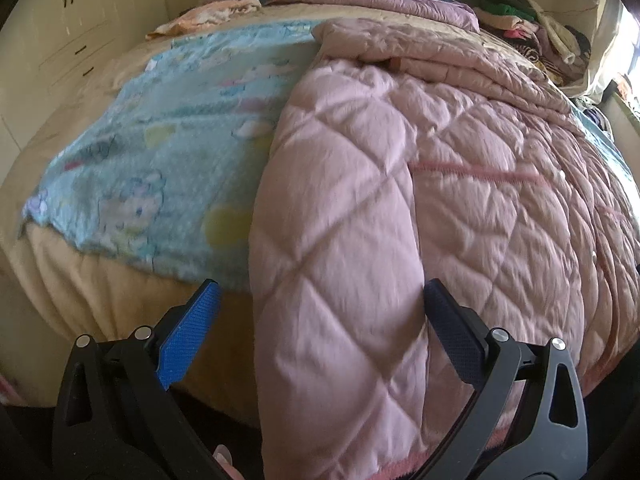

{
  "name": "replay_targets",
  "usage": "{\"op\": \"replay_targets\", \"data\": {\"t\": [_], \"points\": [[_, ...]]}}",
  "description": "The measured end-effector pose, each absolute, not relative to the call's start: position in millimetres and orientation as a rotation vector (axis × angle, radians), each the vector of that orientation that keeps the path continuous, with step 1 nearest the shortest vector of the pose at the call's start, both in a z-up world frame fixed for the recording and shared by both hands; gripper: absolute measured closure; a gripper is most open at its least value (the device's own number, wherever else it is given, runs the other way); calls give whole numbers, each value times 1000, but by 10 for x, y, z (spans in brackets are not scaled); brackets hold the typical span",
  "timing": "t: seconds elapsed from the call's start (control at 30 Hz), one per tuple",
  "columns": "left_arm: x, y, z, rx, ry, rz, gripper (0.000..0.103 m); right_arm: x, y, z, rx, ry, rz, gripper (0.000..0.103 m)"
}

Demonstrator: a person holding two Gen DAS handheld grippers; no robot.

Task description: Fold large clothes

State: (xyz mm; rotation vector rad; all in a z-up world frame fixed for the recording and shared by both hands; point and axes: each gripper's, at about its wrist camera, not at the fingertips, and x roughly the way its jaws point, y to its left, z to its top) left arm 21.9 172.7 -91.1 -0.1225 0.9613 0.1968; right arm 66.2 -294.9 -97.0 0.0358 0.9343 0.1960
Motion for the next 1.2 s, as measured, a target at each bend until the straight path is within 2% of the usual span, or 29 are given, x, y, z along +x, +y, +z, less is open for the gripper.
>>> {"op": "replay_targets", "data": {"t": [0.37,0.73,0.97,1.03,1.1,1.13,1.2], "points": [[-23,1753,-1037,-188,986,185,8,472,-3037,-955,19,962,199,4],[-131,1824,-1117,-301,1010,118,8,324,-3244,-1146,195,1055,261,5],[-142,1846,-1202,-359,1018,79,8,161,-3161,-1091,163,1028,314,38],[-148,1832,-1195,-357,1013,74,10,148,-3179,-1085,180,1024,322,42],[-167,1811,-1164,-361,998,46,29,146,-3179,-1069,180,1018,325,50],[-178,1786,-1141,-357,991,29,35,132,-3175,-1045,175,1012,326,54],[-202,1738,-1092,-336,978,14,58,127,-3170,-1022,172,1006,322,59]]}}
